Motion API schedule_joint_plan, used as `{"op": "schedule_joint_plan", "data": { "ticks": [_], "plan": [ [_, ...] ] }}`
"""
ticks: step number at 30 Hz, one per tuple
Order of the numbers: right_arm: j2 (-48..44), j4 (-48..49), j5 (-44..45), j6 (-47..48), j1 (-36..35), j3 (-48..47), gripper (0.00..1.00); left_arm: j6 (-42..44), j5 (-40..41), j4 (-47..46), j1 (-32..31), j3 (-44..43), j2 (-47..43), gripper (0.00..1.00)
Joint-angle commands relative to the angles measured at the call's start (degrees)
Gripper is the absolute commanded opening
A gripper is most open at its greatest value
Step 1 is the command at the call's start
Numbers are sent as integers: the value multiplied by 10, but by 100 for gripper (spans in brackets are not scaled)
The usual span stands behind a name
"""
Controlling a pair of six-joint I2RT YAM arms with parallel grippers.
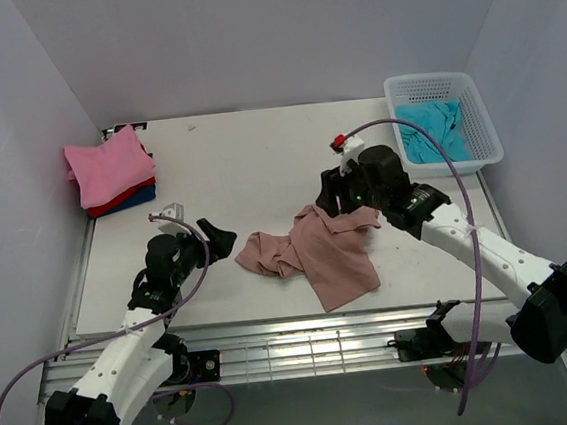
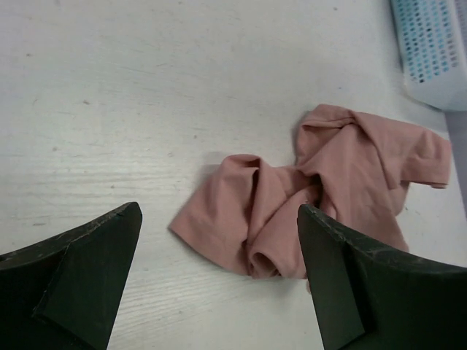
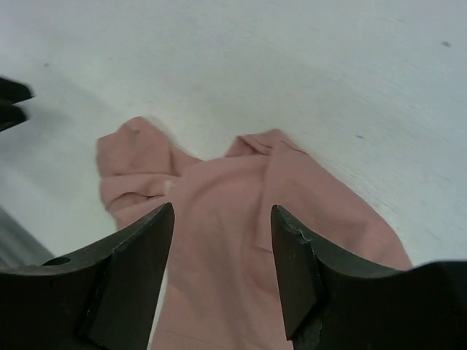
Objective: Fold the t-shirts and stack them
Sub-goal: Move the tshirt to the center of the board, then flatten out the tshirt
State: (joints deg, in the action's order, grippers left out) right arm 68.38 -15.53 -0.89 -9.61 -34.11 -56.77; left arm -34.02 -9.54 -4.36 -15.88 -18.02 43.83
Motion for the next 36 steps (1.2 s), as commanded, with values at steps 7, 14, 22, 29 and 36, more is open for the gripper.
{"op": "schedule_joint_plan", "data": {
  "ticks": [7,14,22,29,36],
  "plan": [
    [206,80,-105,61,-175,-55,60,13,139,-22,1,18,-21,98],
    [325,110,-69,75,-222,-125,59,11,155,-6,1,25,-28,98],
    [364,120,-19,93,-228,-173,59,4,138,-16,1,43,-20,98],
    [423,103,4,114,-229,-226,58,5,126,-16,1,48,-26,98],
    [463,112,26,123,-230,-227,58,13,125,-1,1,48,-47,98]
  ]
}}
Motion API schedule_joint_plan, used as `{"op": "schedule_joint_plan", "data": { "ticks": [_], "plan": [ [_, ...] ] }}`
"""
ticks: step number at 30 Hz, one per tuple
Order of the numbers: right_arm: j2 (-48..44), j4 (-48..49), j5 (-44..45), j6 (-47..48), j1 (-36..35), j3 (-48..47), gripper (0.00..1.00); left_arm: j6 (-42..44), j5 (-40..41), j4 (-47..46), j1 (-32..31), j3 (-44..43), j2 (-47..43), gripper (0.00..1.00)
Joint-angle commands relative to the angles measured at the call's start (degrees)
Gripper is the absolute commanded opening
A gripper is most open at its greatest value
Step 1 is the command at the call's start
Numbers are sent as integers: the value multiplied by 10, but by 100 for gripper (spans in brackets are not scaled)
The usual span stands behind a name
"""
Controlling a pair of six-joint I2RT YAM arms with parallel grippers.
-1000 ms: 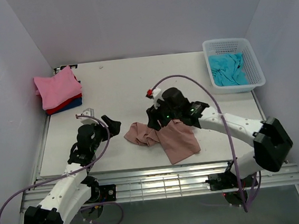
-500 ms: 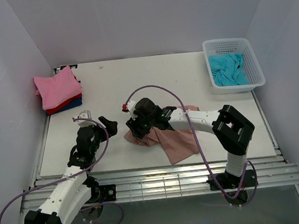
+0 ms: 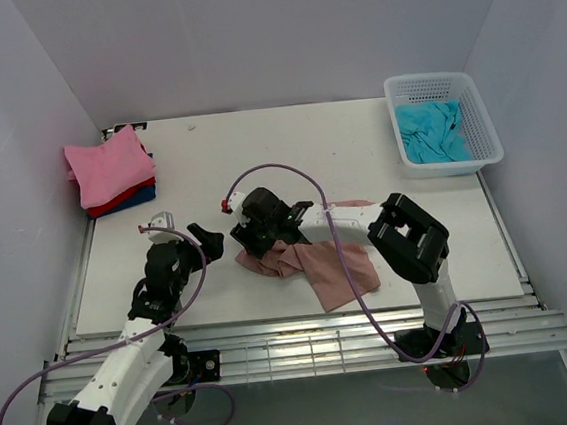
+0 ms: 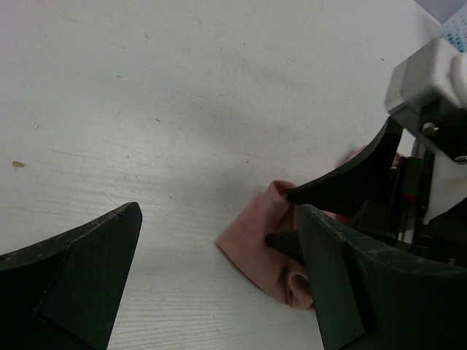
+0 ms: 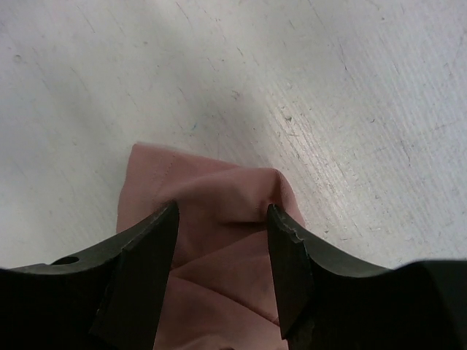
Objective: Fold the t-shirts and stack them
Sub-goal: Flatten out the tshirt
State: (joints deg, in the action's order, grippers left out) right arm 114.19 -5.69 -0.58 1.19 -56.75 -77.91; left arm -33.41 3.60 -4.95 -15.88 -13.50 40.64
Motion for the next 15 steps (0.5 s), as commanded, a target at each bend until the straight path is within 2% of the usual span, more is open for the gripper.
{"op": "schedule_joint_plan", "data": {
  "ticks": [1,10,15],
  "plan": [
    [5,15,24,16,-3,-14,57,8,-6,8,1,2,-18,98],
    [30,2,20,30,-4,-18,57,12,-7,19,1,1,-34,98],
    [31,31,12,21,-6,0,57,13,-3,24,1,4,-43,98]
  ]
}}
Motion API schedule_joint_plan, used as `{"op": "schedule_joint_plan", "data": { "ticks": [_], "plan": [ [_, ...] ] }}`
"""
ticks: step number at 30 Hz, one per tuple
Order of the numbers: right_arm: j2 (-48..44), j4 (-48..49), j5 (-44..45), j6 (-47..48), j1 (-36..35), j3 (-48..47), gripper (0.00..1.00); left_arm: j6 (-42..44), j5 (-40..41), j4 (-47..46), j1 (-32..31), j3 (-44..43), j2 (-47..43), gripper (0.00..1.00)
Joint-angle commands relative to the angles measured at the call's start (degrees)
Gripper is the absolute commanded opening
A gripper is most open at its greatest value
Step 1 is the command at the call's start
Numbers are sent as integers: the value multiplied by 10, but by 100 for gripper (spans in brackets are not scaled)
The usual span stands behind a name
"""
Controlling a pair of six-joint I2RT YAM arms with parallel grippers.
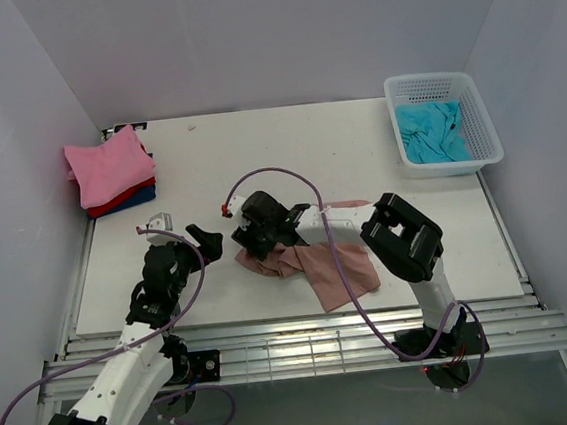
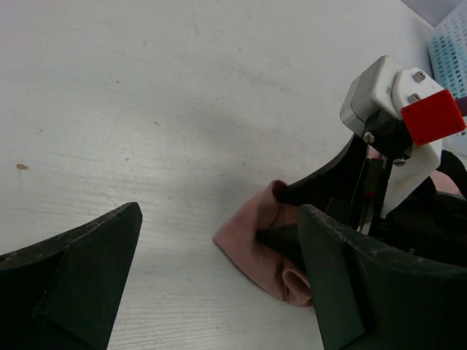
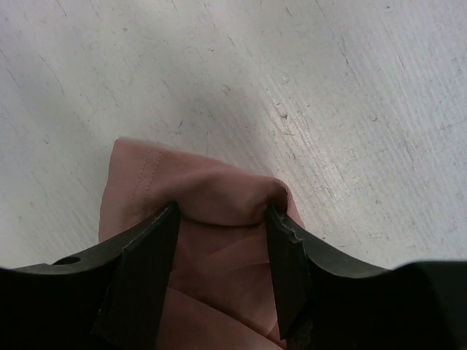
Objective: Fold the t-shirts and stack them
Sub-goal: Flatten out the tshirt
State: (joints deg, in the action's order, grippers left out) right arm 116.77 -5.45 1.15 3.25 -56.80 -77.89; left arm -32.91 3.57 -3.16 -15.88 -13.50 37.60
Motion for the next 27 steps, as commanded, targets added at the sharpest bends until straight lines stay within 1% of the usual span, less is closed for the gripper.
{"op": "schedule_joint_plan", "data": {
  "ticks": [1,2,3,4,5,6,7,11,14,16,18,20,21,23,24,27],
  "plan": [
    [7,30,-6,0,-5,0,57,8,-2,5,1,6,-16,98],
    [10,31,-5,0,-6,-2,57,9,-1,5,1,6,-16,98],
    [16,31,-5,0,-6,-7,54,9,-1,6,1,6,-16,98],
    [21,31,-5,-2,-7,-9,44,9,-2,5,1,7,-16,98],
    [26,29,-2,-5,-7,-14,32,9,-1,6,1,6,-15,98],
    [38,26,1,-9,-7,-19,13,9,-1,7,1,6,-15,98],
    [44,20,0,-10,-8,-28,9,9,0,9,1,7,-15,98],
    [58,32,10,-28,-8,-28,8,7,7,15,1,6,-23,98],
    [33,6,51,-45,-8,-51,8,6,17,22,1,1,-28,98],
    [-14,-13,94,-39,-7,-76,8,3,20,19,1,-2,-32,98],
    [-62,-47,136,-13,-7,-138,8,-5,21,13,1,-4,-27,98],
    [-85,-77,161,3,-5,-200,8,-12,17,6,1,-6,-20,98],
    [-100,-109,176,11,-3,-272,8,-18,15,4,0,-7,-16,98],
    [-105,-144,188,32,1,-354,8,-23,8,-1,1,-11,-6,98],
    [-107,-173,197,38,2,-430,8,-28,8,-3,1,-11,-3,98],
    [-126,-200,227,65,3,-519,8,-34,5,-9,0,-11,-2,98]
  ]
}}
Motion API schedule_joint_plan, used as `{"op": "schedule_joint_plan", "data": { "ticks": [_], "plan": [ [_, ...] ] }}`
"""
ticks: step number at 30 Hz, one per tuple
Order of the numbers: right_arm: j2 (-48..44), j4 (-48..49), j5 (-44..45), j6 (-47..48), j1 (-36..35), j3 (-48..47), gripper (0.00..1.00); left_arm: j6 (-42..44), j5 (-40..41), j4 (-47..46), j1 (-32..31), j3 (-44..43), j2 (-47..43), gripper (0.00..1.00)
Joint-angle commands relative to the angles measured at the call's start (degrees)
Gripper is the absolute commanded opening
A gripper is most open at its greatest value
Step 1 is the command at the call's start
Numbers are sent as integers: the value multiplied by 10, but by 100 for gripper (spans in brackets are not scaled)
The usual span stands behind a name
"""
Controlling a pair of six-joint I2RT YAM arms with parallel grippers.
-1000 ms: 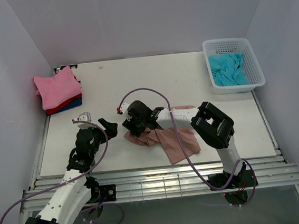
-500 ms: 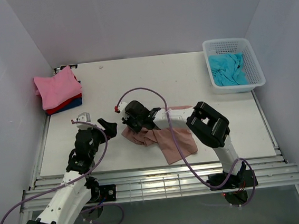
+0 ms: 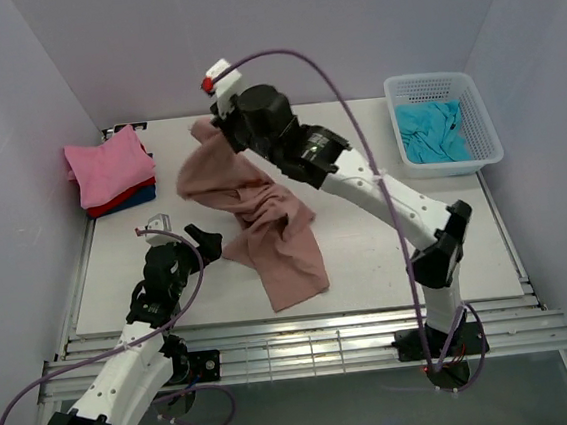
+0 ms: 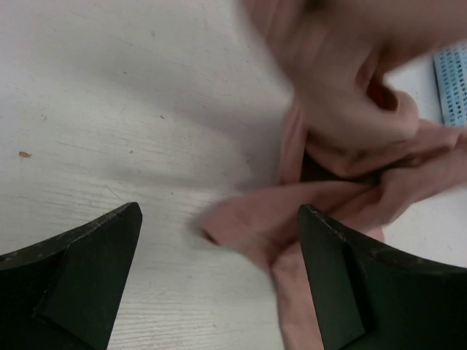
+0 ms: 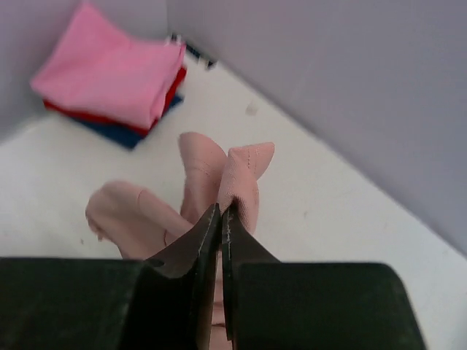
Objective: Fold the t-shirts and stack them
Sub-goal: Flatten out the tshirt
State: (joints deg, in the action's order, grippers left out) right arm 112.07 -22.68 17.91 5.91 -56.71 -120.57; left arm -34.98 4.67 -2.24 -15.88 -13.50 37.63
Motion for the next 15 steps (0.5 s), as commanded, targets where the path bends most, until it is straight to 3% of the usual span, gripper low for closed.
{"op": "schedule_joint_plan", "data": {
  "ticks": [1,6,11,15],
  "plan": [
    [-91,-28,70,49,2,-96,8,-14,-5,-16,1,-12,-3,98],
    [-205,-10,163,75,7,-24,8,-20,-4,-13,1,-16,-8,98],
    [-312,15,255,72,39,146,8,-33,-13,-7,1,-17,-16,98],
    [-410,14,294,18,86,293,8,-43,-20,3,1,-13,-43,98]
  ]
}}
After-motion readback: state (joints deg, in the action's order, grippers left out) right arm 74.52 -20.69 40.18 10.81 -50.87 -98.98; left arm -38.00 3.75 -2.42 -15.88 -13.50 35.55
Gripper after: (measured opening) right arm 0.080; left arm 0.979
